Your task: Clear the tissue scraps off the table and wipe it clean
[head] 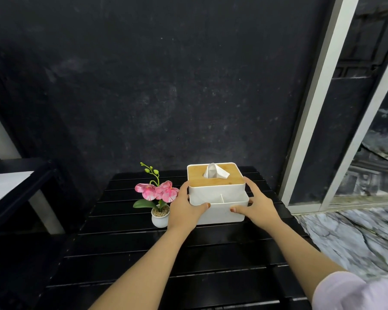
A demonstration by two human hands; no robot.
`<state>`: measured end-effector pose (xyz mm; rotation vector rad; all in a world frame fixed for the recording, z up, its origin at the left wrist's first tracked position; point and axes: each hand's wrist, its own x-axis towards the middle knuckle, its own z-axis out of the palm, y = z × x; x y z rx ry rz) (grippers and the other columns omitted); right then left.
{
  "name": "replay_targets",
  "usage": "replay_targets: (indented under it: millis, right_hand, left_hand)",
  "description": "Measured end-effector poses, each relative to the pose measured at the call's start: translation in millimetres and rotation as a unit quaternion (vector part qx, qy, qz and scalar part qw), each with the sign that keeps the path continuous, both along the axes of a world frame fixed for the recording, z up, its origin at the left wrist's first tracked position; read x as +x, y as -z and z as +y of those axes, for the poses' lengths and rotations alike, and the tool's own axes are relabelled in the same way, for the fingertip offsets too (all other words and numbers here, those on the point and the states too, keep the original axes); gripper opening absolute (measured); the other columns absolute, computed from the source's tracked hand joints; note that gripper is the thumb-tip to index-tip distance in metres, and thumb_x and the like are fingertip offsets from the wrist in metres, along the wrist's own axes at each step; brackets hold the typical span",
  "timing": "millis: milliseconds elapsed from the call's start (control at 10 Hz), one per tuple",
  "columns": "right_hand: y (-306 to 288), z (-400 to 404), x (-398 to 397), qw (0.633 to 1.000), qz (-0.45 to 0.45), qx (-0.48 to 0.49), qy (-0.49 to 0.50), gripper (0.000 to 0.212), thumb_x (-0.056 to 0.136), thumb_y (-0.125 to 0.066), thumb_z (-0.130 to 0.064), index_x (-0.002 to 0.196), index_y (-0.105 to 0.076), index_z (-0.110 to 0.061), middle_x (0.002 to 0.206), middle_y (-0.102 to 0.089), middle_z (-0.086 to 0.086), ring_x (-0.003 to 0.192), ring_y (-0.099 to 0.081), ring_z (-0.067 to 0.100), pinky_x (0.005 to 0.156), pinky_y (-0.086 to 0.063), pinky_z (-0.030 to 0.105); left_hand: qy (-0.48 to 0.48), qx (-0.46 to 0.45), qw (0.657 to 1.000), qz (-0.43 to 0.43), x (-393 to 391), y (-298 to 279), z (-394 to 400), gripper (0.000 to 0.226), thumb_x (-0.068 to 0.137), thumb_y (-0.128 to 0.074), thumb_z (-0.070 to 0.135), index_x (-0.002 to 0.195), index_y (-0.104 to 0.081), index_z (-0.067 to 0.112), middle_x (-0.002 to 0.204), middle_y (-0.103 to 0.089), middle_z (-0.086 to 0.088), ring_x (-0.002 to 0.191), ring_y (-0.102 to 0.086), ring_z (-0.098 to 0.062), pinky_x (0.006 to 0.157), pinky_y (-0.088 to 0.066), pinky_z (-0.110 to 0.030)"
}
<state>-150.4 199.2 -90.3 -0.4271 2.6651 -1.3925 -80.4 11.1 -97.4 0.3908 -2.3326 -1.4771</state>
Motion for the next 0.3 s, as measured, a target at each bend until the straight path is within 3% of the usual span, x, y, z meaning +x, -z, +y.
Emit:
replay_targets:
  millis: [100,200,300]
  right_hand:
    - [1.0,2.2,6.5,0.999,-0.031,-0.012,0.003,0.108,0.069,-0.079,-0.028,0.144,0.0,-0.036,0.143,-0.044,0.006,0.125,-0.048,0.028,0.104,-0.039,0.05]
    - [4.0,11.5,18.5,0.998,-0.062,-0.021,0.019,0.11,0.068,-0.079,-0.029,0.144,0.0,-0.033,0.147,-0.038,0.01,0.127,-0.045,0.033,0.105,-0.038,0.047]
    - [6.7,26.4,42.8,0.997,-0.06,-0.019,0.038,0.087,0.07,-0.078,-0.026,0.141,-0.028,-0.027,0.14,-0.047,0.008,0.118,-0.053,0.027,0.098,-0.044,0.038]
  left_hand:
    - [0.022,0.004,1.0,-0.015,9.3,3.6,2.7,0.088,0.073,-0.075,0.024,0.143,-0.022,0.035,0.115,-0.055,0.012,0.109,-0.054,-0.012,0.09,-0.046,-0.028]
    - [0.033,0.018,0.999,-0.035,28.4,10.0,7.7,0.102,0.075,-0.075,0.023,0.146,-0.004,0.037,0.126,-0.052,0.007,0.113,-0.055,-0.018,0.099,-0.047,-0.039]
    - [0.049,0.035,0.996,-0.064,65.2,13.8,17.9,0.097,0.078,-0.072,0.027,0.147,-0.004,0.037,0.115,-0.045,0.019,0.108,-0.052,-0.01,0.093,-0.043,-0.026]
